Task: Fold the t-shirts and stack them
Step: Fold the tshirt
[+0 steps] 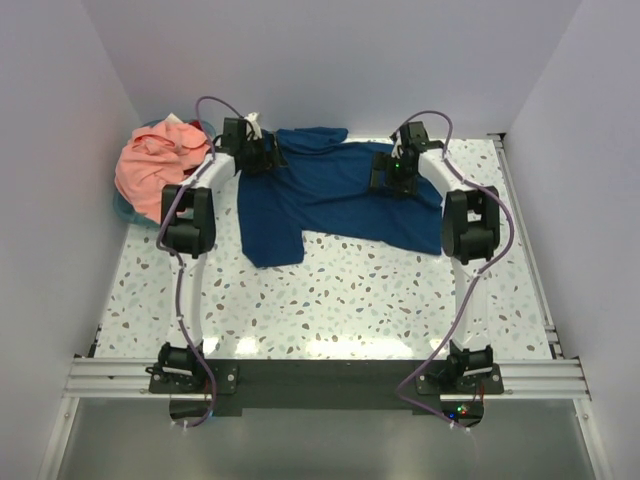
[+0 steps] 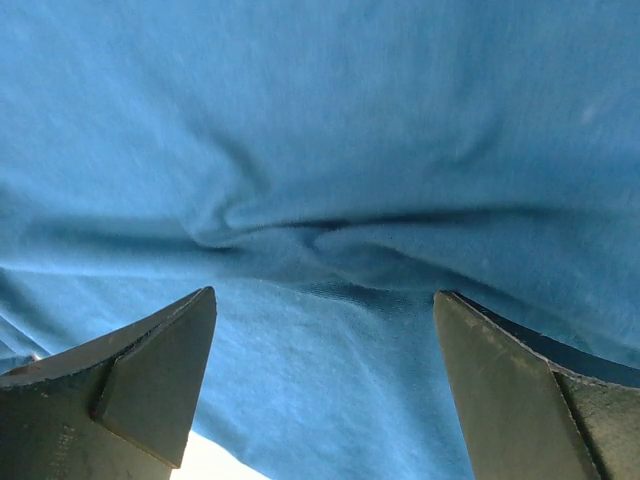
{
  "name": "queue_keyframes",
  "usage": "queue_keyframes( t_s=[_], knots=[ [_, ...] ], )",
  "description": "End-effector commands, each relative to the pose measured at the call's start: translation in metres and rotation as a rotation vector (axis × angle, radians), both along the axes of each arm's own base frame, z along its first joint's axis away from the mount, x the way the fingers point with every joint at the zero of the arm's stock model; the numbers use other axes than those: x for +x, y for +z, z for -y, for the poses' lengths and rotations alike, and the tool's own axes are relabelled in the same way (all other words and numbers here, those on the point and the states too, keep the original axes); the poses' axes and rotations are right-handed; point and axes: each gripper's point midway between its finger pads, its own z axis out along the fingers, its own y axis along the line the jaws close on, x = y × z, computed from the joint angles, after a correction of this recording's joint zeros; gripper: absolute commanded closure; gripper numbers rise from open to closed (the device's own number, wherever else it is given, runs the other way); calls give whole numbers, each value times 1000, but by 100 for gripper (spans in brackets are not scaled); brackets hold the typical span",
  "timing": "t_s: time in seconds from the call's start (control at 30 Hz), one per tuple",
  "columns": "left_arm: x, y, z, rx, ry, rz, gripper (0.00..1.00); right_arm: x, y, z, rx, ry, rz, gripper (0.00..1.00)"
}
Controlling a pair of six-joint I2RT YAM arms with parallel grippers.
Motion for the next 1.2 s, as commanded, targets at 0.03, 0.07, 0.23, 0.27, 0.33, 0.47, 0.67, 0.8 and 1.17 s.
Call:
queue_keyframes(
  t_s=[0.03, 0.07, 0.23, 0.27, 0.33, 0.47, 0.67, 0.8, 1.17],
  knots=[
    [11, -1, -4, 1, -22, 36, 13, 6, 0, -4, 12, -18, -18, 7],
    [11, 4, -3, -3, -24, 46, 13, 7, 17, -3, 12, -32, 9, 7],
    [7, 16, -4, 1, -24, 57, 13, -24, 59, 28, -83, -111, 42, 6],
    [7, 21, -4, -3, -25, 65, 13, -33, 61, 37, -103, -134, 32, 6],
    [5, 34, -3, -7, -27, 84, 13, -63, 65, 64, -128, -211, -7, 9],
    [2, 62, 0, 3, -22, 125, 13, -118, 43, 99, -178, -310, -130, 17],
    [-12, 97, -9, 22, 18, 181, 13, -148, 22, 124, -250, -404, -214, 32],
    [-20, 97, -12, 45, 13, 168, 13, -155, 7, 132, -262, -443, -263, 39],
    [-34, 92, -20, 77, 20, 132, 13, -177, -9, 149, -292, -504, -358, 49]
  ],
)
